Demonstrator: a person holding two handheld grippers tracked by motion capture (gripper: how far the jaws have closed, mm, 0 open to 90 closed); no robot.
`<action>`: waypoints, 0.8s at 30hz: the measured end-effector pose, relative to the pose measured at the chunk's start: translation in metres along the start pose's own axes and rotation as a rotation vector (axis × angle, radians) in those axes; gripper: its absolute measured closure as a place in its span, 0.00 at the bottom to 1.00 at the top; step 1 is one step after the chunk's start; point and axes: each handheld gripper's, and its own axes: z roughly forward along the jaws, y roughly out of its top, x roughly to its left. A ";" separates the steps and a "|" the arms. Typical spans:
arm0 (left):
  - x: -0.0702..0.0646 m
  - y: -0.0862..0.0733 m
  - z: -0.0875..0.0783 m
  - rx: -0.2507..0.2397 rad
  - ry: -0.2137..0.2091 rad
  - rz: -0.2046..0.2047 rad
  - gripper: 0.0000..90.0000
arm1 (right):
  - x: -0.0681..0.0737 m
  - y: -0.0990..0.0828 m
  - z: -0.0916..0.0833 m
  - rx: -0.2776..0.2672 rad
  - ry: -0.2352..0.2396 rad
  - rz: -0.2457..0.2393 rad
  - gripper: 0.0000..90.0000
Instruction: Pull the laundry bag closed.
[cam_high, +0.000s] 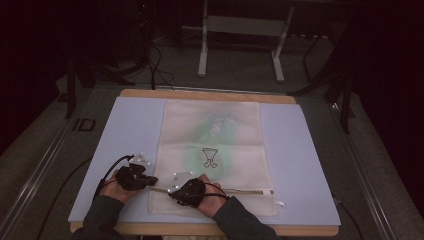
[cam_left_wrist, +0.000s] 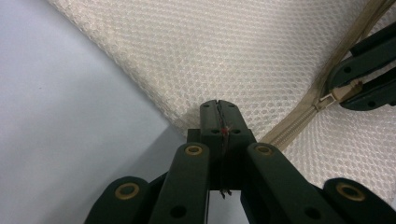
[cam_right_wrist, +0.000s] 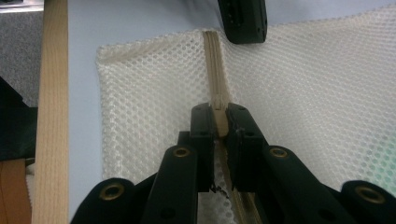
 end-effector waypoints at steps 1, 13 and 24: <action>0.000 0.000 0.000 0.000 0.000 0.000 1.00 | 0.000 -0.001 -0.001 0.000 0.002 -0.001 0.91; 0.000 0.000 0.000 0.001 -0.001 0.000 1.00 | 0.000 -0.003 -0.004 0.008 0.000 0.001 0.91; 0.000 0.000 0.000 0.001 0.000 0.000 1.00 | 0.000 -0.006 -0.007 0.008 0.001 0.005 0.91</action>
